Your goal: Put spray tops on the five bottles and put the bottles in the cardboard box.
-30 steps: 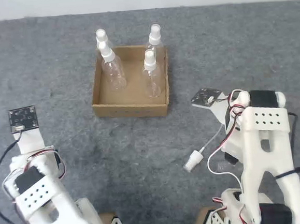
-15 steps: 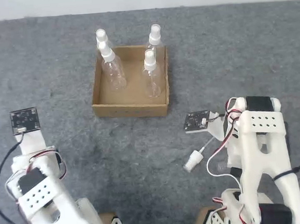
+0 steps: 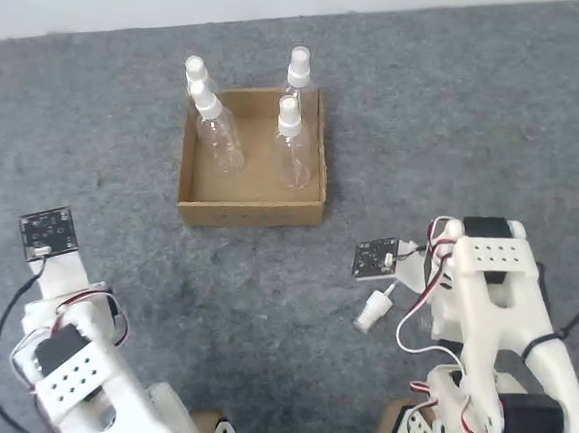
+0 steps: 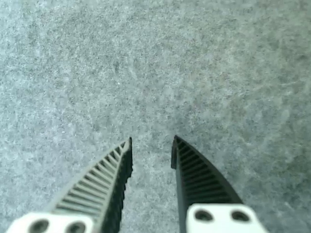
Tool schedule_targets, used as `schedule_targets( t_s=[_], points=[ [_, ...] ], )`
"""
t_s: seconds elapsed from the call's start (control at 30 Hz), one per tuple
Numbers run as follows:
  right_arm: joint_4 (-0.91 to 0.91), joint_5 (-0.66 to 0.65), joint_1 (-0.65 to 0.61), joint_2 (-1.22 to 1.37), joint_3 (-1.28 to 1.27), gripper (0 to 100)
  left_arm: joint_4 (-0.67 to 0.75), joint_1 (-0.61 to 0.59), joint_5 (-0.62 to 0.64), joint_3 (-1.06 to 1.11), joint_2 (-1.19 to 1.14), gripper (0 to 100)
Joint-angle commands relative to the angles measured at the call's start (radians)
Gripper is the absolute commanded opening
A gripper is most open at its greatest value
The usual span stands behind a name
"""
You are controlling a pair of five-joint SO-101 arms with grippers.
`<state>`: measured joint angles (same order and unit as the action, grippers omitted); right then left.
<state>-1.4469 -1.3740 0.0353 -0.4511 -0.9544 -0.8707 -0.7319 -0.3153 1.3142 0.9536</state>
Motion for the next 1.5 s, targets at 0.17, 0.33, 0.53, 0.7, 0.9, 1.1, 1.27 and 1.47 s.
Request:
schedule_targets(
  t_s=[0.17,0.33,0.53,0.7,0.9,1.1,1.27,1.47],
  points=[
    [0.133,-0.009,0.027,-0.053,-0.018,11.9,0.021,-0.002,0.003,-0.01,0.031,12],
    [0.154,-0.003,0.07,-0.053,-0.018,8.0,0.02,0.0,0.003,-0.01,0.031,12],
    [0.213,0.242,0.093,-0.053,0.037,7.6,0.02,0.0,0.003,-0.008,0.031,12],
    [0.26,0.485,0.088,-0.045,0.103,7.6,0.02,0.002,0.005,-0.008,0.031,12],
    [0.323,0.677,0.087,-0.044,0.118,7.6,0.02,0.002,0.005,-0.008,0.031,12],
    [0.377,0.835,0.087,-0.042,0.115,7.6,0.02,0.002,0.005,-0.008,0.031,12],
    [0.414,0.942,0.087,-0.042,0.112,7.6,0.02,0.002,0.005,-0.008,0.031,12],
    [0.414,0.942,0.056,-0.041,0.112,9.1,0.02,0.002,0.005,-0.008,0.031,12]
  ],
)
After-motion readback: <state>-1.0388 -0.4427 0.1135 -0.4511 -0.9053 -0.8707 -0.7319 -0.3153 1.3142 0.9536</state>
